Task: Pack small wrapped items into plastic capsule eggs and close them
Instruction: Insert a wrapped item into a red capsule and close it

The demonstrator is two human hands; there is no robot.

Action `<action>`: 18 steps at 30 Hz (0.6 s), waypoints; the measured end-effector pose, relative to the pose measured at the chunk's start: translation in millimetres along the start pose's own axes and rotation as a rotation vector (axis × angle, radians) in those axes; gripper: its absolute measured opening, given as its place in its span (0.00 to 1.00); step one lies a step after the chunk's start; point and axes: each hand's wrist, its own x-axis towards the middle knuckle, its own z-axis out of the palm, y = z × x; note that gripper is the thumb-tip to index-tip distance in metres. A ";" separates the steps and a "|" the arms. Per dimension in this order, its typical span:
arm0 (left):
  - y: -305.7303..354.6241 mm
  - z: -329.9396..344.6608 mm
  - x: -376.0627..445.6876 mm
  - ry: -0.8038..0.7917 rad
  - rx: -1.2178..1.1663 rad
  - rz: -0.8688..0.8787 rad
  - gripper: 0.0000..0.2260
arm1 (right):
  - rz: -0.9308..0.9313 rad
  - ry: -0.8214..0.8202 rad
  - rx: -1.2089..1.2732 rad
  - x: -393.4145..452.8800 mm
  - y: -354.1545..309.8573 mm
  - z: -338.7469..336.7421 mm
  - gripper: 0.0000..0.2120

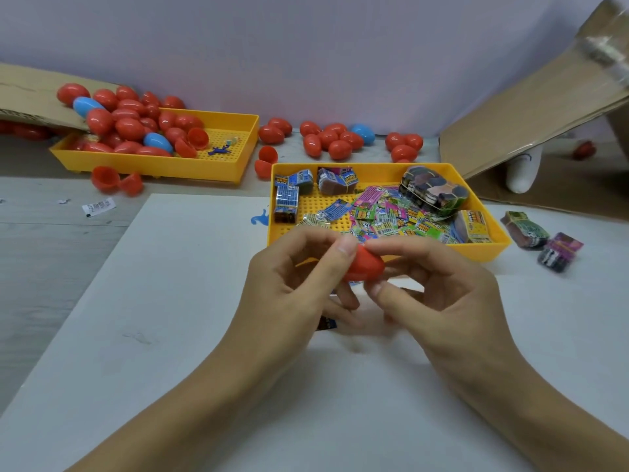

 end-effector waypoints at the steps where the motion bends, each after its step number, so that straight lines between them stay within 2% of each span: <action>1: -0.4 0.0 -0.5 0.001 0.009 0.040 0.07 | 0.002 0.005 0.010 0.0 -0.4 -0.7 0.18; 3: -2.0 -0.5 -1.2 -0.001 0.025 0.086 0.10 | 0.060 0.035 0.073 0.8 -0.7 -2.3 0.17; 6: -3.2 -0.5 -2.0 -0.033 0.019 0.141 0.16 | 0.184 0.076 0.144 3.8 -1.6 -2.5 0.10; 7: -3.4 -0.2 -2.6 -0.049 0.022 0.160 0.18 | 0.205 0.078 0.130 4.6 -1.6 -2.2 0.12; 9: -3.9 0.5 -3.2 -0.078 0.033 0.192 0.21 | 0.214 0.071 0.112 5.0 -1.9 -1.3 0.15; 11: -4.6 0.9 -3.1 -0.094 0.036 0.208 0.22 | 0.183 0.069 0.123 3.8 -3.0 -1.3 0.11; 14: -4.2 0.8 -3.0 -0.079 0.007 0.187 0.22 | 0.141 0.082 0.138 1.6 -4.6 -2.1 0.09; 18: -2.4 -1.0 -2.6 -0.014 0.013 0.106 0.15 | 0.112 0.095 0.122 1.1 -6.8 -1.1 0.11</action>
